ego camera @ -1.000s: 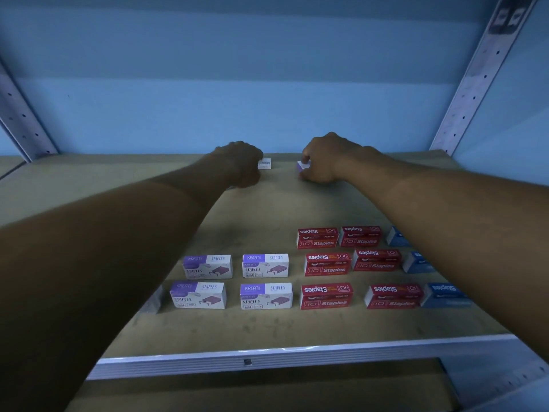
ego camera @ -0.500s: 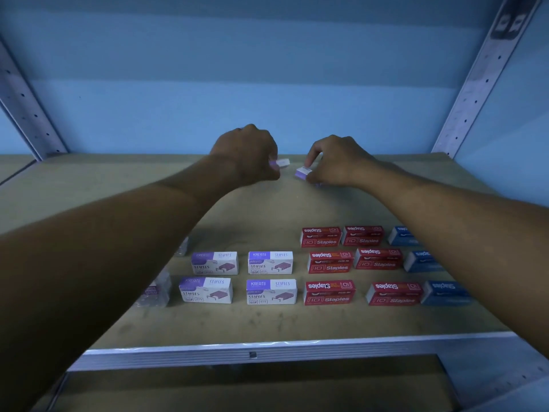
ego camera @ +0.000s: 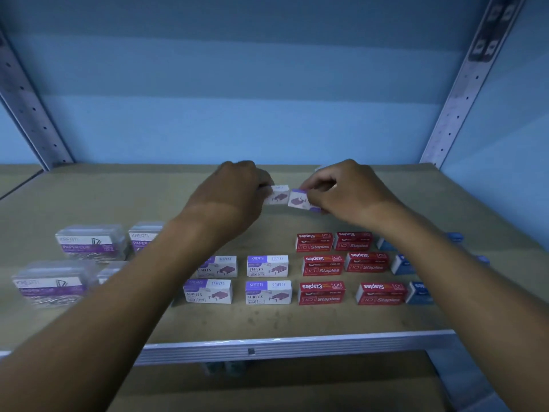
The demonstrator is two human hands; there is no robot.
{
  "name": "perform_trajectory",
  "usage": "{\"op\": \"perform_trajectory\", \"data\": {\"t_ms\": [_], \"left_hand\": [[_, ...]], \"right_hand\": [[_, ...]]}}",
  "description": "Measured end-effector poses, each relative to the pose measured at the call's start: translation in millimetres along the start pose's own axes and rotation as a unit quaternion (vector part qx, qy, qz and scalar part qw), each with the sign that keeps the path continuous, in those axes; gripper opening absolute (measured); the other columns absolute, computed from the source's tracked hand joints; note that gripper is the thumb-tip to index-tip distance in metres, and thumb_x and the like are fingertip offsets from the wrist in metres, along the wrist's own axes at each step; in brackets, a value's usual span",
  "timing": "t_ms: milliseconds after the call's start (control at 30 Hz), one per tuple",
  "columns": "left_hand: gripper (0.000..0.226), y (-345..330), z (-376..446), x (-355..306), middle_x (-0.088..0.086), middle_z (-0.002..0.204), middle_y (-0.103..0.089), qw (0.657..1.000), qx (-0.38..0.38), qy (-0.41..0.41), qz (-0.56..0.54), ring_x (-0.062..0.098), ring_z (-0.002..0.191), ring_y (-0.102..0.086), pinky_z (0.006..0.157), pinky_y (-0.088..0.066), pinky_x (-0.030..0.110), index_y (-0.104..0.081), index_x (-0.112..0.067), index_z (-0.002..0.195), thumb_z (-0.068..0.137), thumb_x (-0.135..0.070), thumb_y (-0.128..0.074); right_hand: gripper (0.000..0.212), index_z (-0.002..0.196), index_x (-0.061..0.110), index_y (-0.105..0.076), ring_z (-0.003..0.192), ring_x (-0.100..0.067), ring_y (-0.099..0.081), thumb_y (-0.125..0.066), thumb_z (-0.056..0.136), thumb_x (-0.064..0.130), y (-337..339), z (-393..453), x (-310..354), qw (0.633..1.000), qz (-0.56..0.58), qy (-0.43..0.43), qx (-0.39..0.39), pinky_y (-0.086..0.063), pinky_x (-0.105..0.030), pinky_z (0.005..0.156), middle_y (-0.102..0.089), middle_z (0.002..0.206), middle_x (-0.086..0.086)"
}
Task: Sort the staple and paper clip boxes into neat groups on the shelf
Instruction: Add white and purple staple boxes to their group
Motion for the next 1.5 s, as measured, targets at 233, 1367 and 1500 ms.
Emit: {"op": "perform_trajectory", "data": {"t_ms": [233, 1367, 1500], "left_hand": [[0.026, 3.9, -16.0, 4.2, 0.003, 0.105, -0.065, 1.000, 0.014, 0.016, -0.010, 0.024, 0.100, -0.057, 0.084, -0.047, 0.038, -0.068, -0.024, 0.110, 0.101, -0.025, -0.044], [0.037, -1.8, -23.4, 22.4, -0.013, 0.118, -0.064, 0.994, 0.090, 0.055, 0.007, 0.018, 0.121, -0.038, 0.089, -0.035, 0.025, -0.063, -0.033, 0.123, 0.086, -0.030, -0.068], [0.027, -3.6, -20.7, 19.2, -0.010, 0.116, -0.066, 0.995, 0.080, 0.057, 0.017, 0.020, 0.120, -0.040, 0.087, -0.037, 0.027, -0.068, -0.035, 0.116, 0.089, -0.034, -0.064]], "right_hand": [[0.020, 0.103, 0.030, -0.080, 0.093, -0.002, -0.063, -0.067, 0.090, 0.021, -2.1, -4.8, -4.6, 1.000, -0.015, 0.002, 0.019, -0.043, -0.011, 0.067, -0.073, 0.103, 0.011], [0.027, 0.110, 0.034, -0.075, 0.092, 0.003, -0.067, -0.078, 0.083, 0.031, 6.8, -4.4, -19.7, 0.992, -0.048, -0.025, 0.113, -0.050, -0.017, 0.079, -0.073, 0.098, 0.018], [0.020, 0.101, 0.033, -0.077, 0.079, 0.008, -0.067, -0.082, 0.081, 0.031, 0.0, -4.3, -15.7, 0.991, -0.050, -0.013, 0.123, -0.047, -0.013, 0.067, -0.074, 0.089, 0.019]]}}
Point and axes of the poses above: each hand's wrist, its own z-axis towards the middle knuckle, its own y-axis out of the back of the hand, x = y × z, the point moved 1 cm from there along z, towards the middle knuckle
